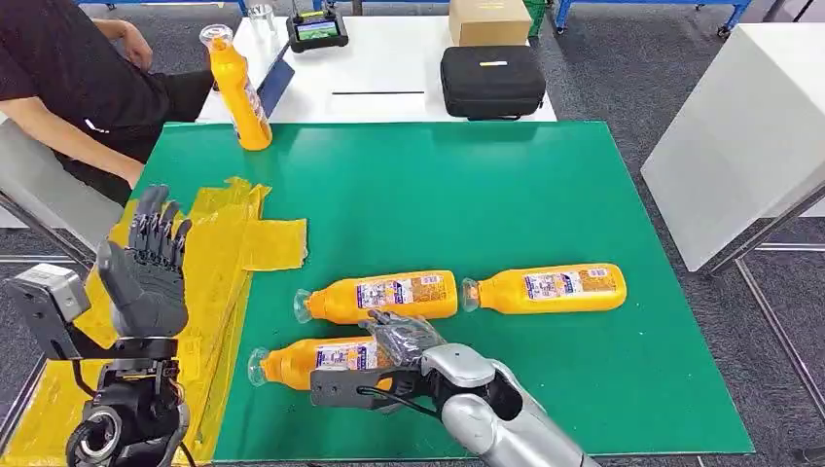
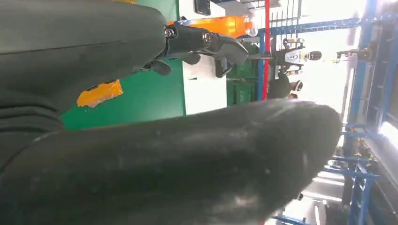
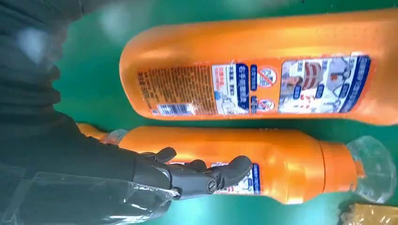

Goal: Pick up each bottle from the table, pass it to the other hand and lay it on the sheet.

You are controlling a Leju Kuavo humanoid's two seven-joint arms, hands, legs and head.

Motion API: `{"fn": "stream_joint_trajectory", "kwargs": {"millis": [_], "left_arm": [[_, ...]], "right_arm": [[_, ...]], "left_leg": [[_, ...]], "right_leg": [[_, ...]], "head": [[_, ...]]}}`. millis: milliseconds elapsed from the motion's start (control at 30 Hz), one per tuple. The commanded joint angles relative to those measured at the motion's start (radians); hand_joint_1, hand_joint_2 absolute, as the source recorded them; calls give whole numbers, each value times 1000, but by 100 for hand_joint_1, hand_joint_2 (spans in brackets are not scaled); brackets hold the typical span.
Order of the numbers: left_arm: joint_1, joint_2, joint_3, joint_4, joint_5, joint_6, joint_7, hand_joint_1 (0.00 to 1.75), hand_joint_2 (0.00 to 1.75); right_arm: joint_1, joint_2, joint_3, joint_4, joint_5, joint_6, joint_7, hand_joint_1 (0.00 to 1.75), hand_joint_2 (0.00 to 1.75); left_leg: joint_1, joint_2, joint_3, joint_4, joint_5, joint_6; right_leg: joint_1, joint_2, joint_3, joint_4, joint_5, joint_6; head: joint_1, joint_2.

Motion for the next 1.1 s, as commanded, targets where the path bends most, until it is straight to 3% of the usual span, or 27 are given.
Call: {"fn": "stream_joint_trajectory", "kwargs": {"millis": [33,200,733,900,967,1000,1100], "left_arm": [[-24,12,-32,1,4,2,-2,0,0],[-65,1,-34,30,7,-11,-14,0,0],[-64,-9,-22,60,27,-6,-37,0,0],[-72,-17,-15,76,21,-21,-47,0,0],[-78,-16,-21,94,21,-26,-48,0,0],[-79,-15,-23,98,22,-28,-49,0,0],[-81,-12,-23,104,26,-24,-55,0,0]], "right_arm": [[-17,-45,34,57,10,32,15,0,175],[-9,-42,23,121,105,34,10,0,175],[7,-51,50,240,171,32,-33,0,175],[18,-30,15,263,144,9,-50,0,175],[27,0,-50,317,43,-19,-101,0,175],[25,2,-55,325,34,-24,-107,0,0],[24,-6,-61,301,22,-46,-116,0,0]], "left_leg": [[1,0,4,0,-1,-3],[1,-2,4,-1,-1,-3],[1,-1,3,-1,0,-2],[1,-1,5,-1,-1,-4],[1,-2,4,-2,0,-3],[1,-1,5,-2,-1,-4],[1,-1,4,-1,0,-3]], "right_leg": [[1,-2,4,-1,-1,0],[1,-3,5,-2,-1,0],[1,-2,4,-2,-1,0],[1,-3,6,-2,-1,0],[1,-3,4,-2,-1,0],[1,-3,6,-2,-1,0],[1,-3,4,-2,-1,0]], "head": [[0,0],[0,0],[0,0],[0,0],[0,0],[0,0],[0,0]]}}
